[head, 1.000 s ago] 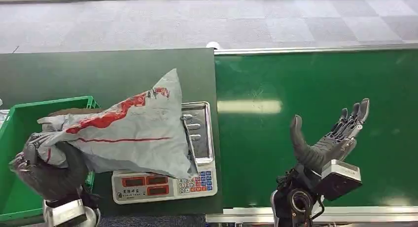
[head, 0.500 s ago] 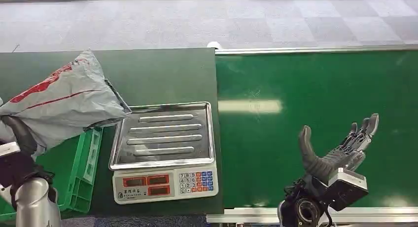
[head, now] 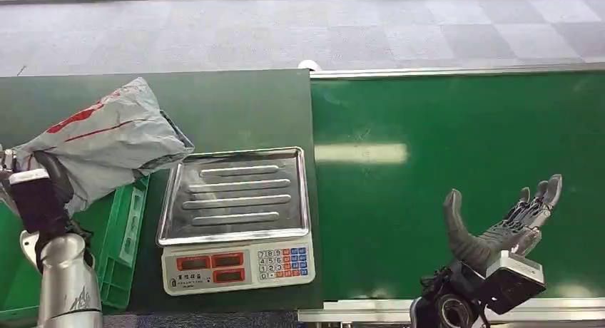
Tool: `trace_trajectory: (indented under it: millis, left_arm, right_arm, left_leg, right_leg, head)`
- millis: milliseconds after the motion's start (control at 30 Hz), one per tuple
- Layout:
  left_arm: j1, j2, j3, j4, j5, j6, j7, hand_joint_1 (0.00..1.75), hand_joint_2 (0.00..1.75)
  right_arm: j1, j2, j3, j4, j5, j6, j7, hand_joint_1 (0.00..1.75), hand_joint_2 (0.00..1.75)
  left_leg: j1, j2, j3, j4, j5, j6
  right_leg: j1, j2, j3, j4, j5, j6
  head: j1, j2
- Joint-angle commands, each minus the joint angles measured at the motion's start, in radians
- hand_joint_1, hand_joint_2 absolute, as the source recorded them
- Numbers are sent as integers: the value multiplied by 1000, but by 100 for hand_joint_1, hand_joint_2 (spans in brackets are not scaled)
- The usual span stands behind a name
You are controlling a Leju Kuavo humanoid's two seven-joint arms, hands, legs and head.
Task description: Moved the parcel from conveyor to table for the left to box.
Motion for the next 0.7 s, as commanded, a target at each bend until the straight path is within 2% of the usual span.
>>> trace_trajectory:
  millis: [33,200,233,333,367,400,433,467,500,700]
  left_arm:
    - [-59,3,72,129,54,-6,-10,138,175]
    - [-57,4,73,127,56,-7,-10,136,175]
    - [-57,-1,80,117,80,-17,-18,143,175]
    - [-43,-16,113,66,160,-8,-73,136,175]
    - [-2,-17,139,12,195,38,-98,101,175]
    - [29,-16,155,-28,226,25,-100,91,175]
    - [56,-22,182,-67,267,17,-113,56,175]
    - [69,-25,199,-89,288,13,-119,12,175]
    - [76,-30,212,-103,291,16,-123,0,175]
    - [63,-33,210,-103,348,4,-151,0,175]
  right_arm:
    - [-11,11,-50,40,5,10,2,0,175]
    - [-12,11,-50,41,5,10,2,0,175]
    - [-12,12,-52,41,6,10,2,0,175]
    - [-15,12,-49,48,5,12,2,0,175]
    - [-35,13,-35,75,5,35,2,0,175]
    - [-49,12,-24,96,3,29,2,0,175]
    - [-60,12,-16,112,7,23,2,0,175]
    - [-65,10,-13,120,8,19,2,0,175]
    - [-66,8,-11,122,8,15,2,0,175]
    - [-62,2,-9,124,2,4,3,0,175]
  left_leg:
    - [0,-1,1,-1,0,0]
    - [1,-2,2,-2,1,0]
    - [0,-2,1,-1,0,0]
    - [1,-1,1,-1,0,1]
    - [0,-1,1,-1,0,1]
    - [1,2,1,-1,0,1]
    - [0,5,2,-1,-1,1]
    - [0,8,3,-2,-1,1]
    - [0,8,3,-2,-2,1]
    - [0,0,1,-1,0,0]
  right_leg:
    - [0,-1,2,-1,0,0]
    - [1,-1,3,-2,0,-1]
    - [1,-1,2,-1,0,0]
    - [1,0,2,-1,0,0]
    - [0,0,1,-1,0,0]
    - [1,2,1,-1,1,0]
    - [0,6,1,-2,1,0]
    - [0,9,2,-2,2,0]
    - [0,8,2,-2,1,0]
    - [0,1,2,-1,0,0]
  head:
    - [0,0]
    - [0,0]
    - [0,0]
    - [0,0]
    - [0,0]
    - [0,0]
    - [0,0]
    - [0,0]
    - [0,0]
    - [0,0]
